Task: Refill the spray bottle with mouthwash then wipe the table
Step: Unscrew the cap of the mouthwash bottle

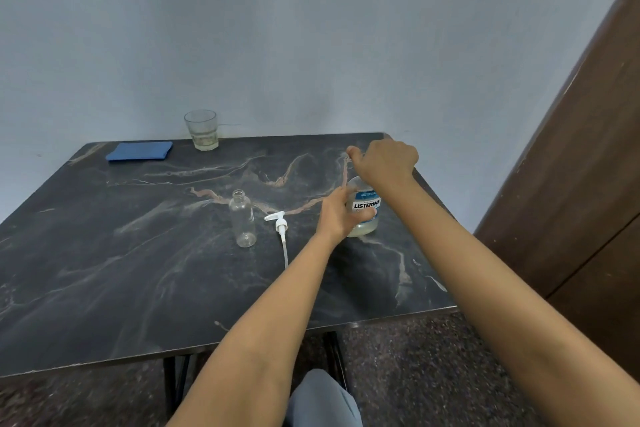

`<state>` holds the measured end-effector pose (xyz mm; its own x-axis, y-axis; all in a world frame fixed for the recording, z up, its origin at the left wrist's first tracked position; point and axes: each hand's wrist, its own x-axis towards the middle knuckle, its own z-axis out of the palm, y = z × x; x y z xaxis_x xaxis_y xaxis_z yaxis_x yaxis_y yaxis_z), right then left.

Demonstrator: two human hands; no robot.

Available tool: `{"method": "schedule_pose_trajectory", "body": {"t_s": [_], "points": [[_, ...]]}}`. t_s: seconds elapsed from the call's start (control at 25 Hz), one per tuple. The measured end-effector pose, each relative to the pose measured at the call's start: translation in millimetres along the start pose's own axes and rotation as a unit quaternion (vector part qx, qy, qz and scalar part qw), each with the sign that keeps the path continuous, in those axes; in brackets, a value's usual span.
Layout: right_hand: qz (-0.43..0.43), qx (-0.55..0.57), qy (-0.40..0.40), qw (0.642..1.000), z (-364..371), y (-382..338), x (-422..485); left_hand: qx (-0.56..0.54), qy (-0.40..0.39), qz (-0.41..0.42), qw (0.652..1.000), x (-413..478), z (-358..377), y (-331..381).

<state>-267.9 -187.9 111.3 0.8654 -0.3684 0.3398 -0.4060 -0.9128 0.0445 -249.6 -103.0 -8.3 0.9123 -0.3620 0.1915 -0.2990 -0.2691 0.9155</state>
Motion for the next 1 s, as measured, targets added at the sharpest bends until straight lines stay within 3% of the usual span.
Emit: {"method": "schedule_pose_trajectory", "body": {"t_s": [0.24, 0.36, 0.56, 0.64, 0.76, 0.84, 1.0], "points": [[-0.157, 0.042, 0.055, 0.985, 9, 17, 2, -0.078, -0.059, 0.005, 0.995, 5, -4, -12], [-0.274, 0.077, 0.066, 0.956, 12, 27, 8, -0.086, -0.077, -0.007, 0.993, 7, -7, -14], [-0.394, 0.108, -0.052, 0.911, -9, 41, 21, -0.084, -0.08, -0.007, 0.993, 6, -7, -15], [-0.363, 0.033, -0.068, 0.929, -17, 37, 22, -0.08, -0.058, -0.004, 0.995, 3, -4, -13], [-0.21, -0.117, -0.066, 0.969, -13, 14, 10, -0.061, -0.014, 0.002, 0.998, -2, 5, -13], [-0.131, -0.132, -0.065, 0.98, -6, -3, -1, -0.046, 0.015, 0.008, 0.999, -7, 8, -13], [-0.185, -0.038, 0.025, 0.982, 2, 10, -1, -0.072, -0.021, 0.013, 0.997, -1, 1, -16]]}}
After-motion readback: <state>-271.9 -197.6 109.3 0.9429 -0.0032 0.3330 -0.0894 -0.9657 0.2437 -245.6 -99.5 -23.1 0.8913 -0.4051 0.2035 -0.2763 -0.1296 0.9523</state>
